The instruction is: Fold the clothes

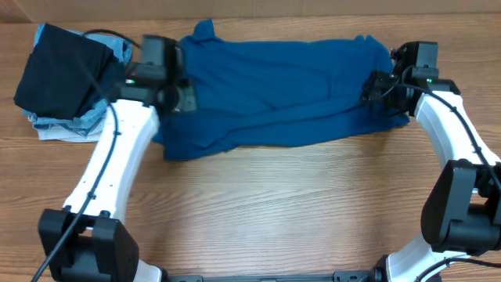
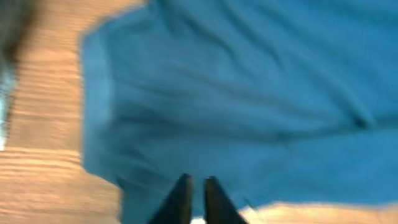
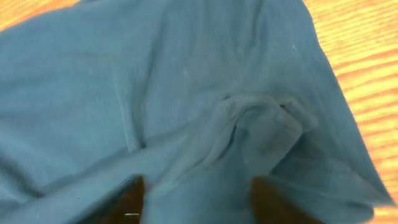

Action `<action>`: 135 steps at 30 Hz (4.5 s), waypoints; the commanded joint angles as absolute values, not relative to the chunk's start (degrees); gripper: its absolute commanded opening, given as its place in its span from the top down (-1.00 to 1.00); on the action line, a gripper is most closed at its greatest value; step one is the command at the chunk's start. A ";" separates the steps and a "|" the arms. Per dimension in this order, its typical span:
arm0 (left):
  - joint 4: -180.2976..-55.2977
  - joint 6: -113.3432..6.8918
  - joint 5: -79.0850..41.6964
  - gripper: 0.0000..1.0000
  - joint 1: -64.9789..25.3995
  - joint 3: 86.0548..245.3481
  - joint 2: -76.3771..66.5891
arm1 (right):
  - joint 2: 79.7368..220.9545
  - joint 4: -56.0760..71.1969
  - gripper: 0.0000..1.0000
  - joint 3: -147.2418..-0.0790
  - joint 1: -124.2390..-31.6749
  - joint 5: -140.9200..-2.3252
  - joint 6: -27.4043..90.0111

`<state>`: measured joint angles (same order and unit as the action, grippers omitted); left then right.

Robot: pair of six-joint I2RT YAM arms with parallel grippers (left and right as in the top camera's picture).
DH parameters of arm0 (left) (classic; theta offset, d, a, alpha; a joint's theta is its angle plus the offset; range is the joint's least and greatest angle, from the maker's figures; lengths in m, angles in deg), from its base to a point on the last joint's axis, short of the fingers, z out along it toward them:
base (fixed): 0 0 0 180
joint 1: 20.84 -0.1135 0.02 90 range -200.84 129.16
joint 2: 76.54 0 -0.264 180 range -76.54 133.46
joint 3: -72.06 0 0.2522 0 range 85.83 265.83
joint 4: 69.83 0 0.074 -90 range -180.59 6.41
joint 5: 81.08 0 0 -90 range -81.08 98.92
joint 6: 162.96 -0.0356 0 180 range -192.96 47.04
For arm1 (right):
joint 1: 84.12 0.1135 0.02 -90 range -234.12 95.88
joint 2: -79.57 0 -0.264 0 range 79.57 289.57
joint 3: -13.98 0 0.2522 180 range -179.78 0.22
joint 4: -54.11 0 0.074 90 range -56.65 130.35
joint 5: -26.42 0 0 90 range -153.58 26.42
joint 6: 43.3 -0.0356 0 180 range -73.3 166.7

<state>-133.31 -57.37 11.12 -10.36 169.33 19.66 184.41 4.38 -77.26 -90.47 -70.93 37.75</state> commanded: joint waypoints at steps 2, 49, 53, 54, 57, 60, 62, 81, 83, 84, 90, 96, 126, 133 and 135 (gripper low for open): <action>-131.64 -58.00 11.05 0.92 -7.12 166.49 19.79 | 184.41 2.19 0.87 -77.58 -90.45 -71.17 38.23; -116.54 -61.19 15.49 0.92 -11.89 158.88 40.99 | 198.22 32.73 0.92 -76.88 -90.62 -47.35 52.79; -116.61 -61.21 15.47 0.92 -13.05 158.88 40.99 | 194.75 25.43 0.92 -83.81 -90.56 -39.15 50.89; -116.58 -61.19 15.45 0.92 -13.05 158.88 40.99 | 192.56 17.54 0.92 -86.94 -90.56 -39.20 47.96; -116.45 -61.17 15.05 0.92 -12.94 158.90 40.99 | 187.51 -8.06 0.92 -93.01 -90.56 -53.89 46.47; -116.41 -61.17 14.88 0.92 -12.94 158.90 40.99 | 187.08 -19.88 0.92 -91.94 -90.56 -66.06 45.75; -115.95 -61.15 14.81 0.92 -12.94 158.90 40.99 | 187.10 -19.73 0.92 -88.91 -90.58 -65.82 42.95; -115.95 -61.00 13.39 0.92 -12.94 158.90 40.99 | 193.66 8.18 0.92 -70.57 -90.80 -49.82 44.13; -116.34 -61.00 13.39 0.92 -12.94 158.90 40.99 | 194.16 11.40 0.92 -70.57 -92.26 -46.67 44.13; -116.37 -61.00 13.39 0.92 -12.94 158.90 40.99 | 194.14 13.76 0.92 -70.83 -93.75 -46.67 44.13; -116.74 -61.00 13.81 0.92 -12.96 158.90 40.99 | 194.14 24.23 0.92 -70.83 -99.91 -47.00 44.16; -116.72 -61.21 13.83 0.92 -12.94 159.76 40.99 | 190.09 11.81 0.92 -80.36 -98.75 -56.05 46.93; -155.73 -73.06 8.10 0.70 -3.39 185.29 40.89 | 199.93 2.37 0.92 -80.80 -92.44 -68.86 46.89; -144.78 -80.58 8.30 0.17 -2.51 178.53 41.02 | 199.93 2.57 0.92 -80.80 -92.44 -68.84 46.91; -142.09 -82.42 8.47 0.23 -1.81 175.47 41.02 | 199.93 2.59 0.92 -80.80 -92.44 -68.84 46.89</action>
